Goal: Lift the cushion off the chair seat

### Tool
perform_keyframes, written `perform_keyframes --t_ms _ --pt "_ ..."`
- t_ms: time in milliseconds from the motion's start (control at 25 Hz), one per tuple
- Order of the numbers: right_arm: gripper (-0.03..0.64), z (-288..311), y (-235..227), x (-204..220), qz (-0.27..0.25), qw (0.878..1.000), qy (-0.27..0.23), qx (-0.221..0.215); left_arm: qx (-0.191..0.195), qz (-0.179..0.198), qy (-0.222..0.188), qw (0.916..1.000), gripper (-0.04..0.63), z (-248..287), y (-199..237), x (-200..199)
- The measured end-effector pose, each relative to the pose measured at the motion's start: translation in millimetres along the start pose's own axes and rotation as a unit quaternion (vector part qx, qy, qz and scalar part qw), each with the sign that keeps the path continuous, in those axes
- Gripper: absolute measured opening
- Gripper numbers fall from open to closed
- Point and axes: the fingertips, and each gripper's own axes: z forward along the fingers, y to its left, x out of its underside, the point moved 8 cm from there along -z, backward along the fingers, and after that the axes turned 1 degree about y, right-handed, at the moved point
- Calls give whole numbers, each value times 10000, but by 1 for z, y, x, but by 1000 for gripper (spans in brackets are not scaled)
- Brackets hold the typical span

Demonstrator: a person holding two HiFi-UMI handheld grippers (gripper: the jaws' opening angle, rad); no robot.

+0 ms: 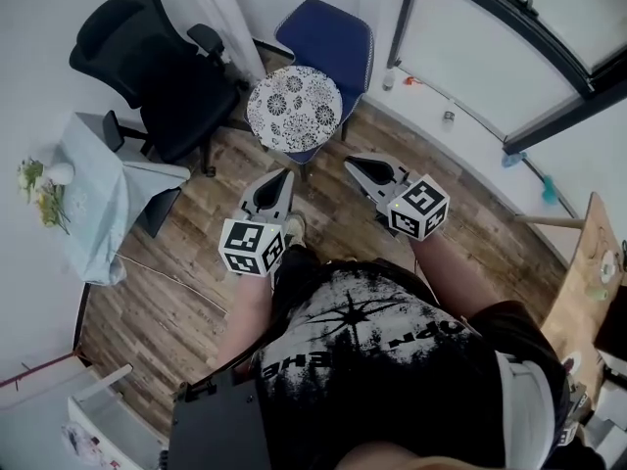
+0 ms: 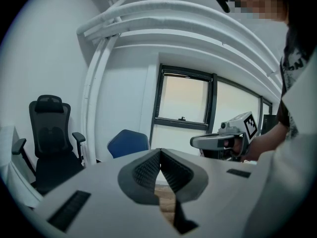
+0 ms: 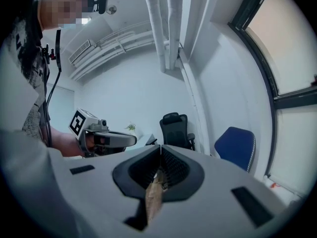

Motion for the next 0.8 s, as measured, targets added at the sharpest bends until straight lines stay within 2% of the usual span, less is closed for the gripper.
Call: perform_keyframes --t_ms 200,400,800 --pt "18 22 -12 -7 -39 9996 -98 273 238 107 -77 9996 12 16 29 -14" --pt "18 58 -21 -21 72 9981 -295 544 549 249 39 9982 12 34 74 -31" --pt "18 132 -35 -29 191 9913 -536 1187 1271 525 222 9903 12 76 162 -54"
